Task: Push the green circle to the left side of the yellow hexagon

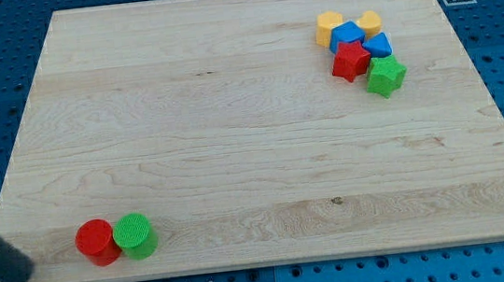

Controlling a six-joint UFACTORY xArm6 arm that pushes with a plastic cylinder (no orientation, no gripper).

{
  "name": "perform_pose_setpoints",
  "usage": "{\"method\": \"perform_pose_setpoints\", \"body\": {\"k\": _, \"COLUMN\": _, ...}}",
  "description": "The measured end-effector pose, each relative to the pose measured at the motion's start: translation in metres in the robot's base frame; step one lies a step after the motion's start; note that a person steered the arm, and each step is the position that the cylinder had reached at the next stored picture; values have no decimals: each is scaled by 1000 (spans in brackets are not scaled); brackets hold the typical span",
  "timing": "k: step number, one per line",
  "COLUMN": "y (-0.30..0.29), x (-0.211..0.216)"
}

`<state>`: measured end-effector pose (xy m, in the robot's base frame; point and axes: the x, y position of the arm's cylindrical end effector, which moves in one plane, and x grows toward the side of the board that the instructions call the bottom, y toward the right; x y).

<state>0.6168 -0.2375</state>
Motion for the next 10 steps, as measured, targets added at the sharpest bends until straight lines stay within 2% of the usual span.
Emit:
{"method": "perform_pose_setpoints", "body": {"k": 2, "y": 89, "x": -45}}
{"method": "perform_pose_setpoints", "body": {"k": 4, "y": 70, "x": 0}}
{"method": "perform_pose_setpoints", "body": {"k": 5, "y": 113, "x": 0}}
{"method": "perform_pose_setpoints", "body": {"k": 6, "y": 160, "x": -29}}
{"method": "perform_pose_setpoints", "body": {"k": 7, "y": 166, "x": -44}}
{"method": "perform_pose_setpoints", "body": {"k": 8, "y": 166, "x": -35}}
{"method": "perform_pose_setpoints", "body": {"k": 9, "y": 181, "x": -74}}
{"method": "perform_pose_setpoints", "body": {"k": 10, "y": 182, "x": -80}}
